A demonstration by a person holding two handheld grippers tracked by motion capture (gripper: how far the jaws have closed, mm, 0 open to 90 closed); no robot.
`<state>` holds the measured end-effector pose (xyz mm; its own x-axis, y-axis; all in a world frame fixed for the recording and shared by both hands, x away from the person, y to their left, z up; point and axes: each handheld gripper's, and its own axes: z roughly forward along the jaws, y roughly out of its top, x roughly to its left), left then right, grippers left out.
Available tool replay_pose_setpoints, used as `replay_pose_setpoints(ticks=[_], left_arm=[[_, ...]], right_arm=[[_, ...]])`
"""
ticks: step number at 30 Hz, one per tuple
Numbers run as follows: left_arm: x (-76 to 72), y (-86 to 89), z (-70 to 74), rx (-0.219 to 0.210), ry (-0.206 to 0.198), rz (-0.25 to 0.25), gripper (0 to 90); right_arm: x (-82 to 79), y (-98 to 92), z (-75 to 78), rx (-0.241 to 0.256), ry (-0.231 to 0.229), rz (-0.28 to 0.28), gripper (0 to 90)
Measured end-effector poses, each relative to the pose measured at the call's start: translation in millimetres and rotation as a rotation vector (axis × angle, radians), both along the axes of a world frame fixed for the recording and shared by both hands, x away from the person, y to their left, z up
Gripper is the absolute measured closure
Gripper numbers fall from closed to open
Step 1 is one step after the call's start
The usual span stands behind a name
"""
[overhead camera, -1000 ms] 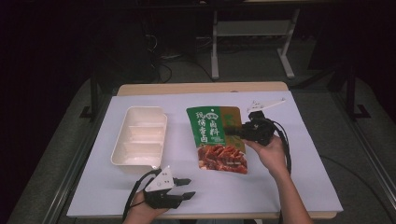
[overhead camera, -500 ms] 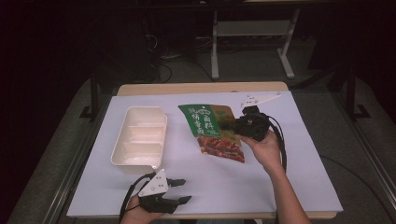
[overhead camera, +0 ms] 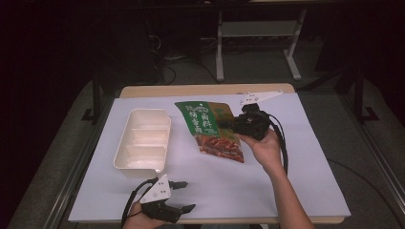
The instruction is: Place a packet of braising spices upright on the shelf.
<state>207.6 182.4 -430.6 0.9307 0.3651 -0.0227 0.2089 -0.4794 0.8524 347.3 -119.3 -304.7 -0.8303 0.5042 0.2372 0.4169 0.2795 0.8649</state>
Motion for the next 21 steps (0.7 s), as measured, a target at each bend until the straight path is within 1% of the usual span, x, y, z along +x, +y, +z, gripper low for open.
replay_pose_setpoints(ticks=[5, 8, 11, 17, 20, 21], left_arm=[[-0.1, 0.6, 0.6, 0.006, -0.004, -0.008, 28.1], [0.6, 1.0, -0.2, 0.002, -0.013, -0.007, 27.9], [0.7, 2.1, -0.1, -0.002, -0.019, -0.006, 27.7], [0.2, 3.0, 0.6, 0.001, -0.026, -0.008, 27.6], [0.2, 2.9, 0.4, 0.001, -0.032, -0.011, 27.6], [-0.3, 2.8, 0.2, -0.001, -0.027, -0.009, 27.5]], right_arm=[[1.3, 7.5, 5.3, 0.003, -0.005, 0.009, 89.3], [2.2, 13.7, 8.7, 0.004, -0.016, 0.019, 89.3], [2.8, 19.9, 12.6, 0.007, -0.016, 0.027, 89.3], [5.1, 29.9, 18.4, 0.010, -0.036, 0.047, 89.3], [6.4, 38.4, 22.4, 0.020, -0.038, 0.057, 89.3], [6.9, 40.5, 23.3, 0.019, -0.041, 0.061, 89.3]])
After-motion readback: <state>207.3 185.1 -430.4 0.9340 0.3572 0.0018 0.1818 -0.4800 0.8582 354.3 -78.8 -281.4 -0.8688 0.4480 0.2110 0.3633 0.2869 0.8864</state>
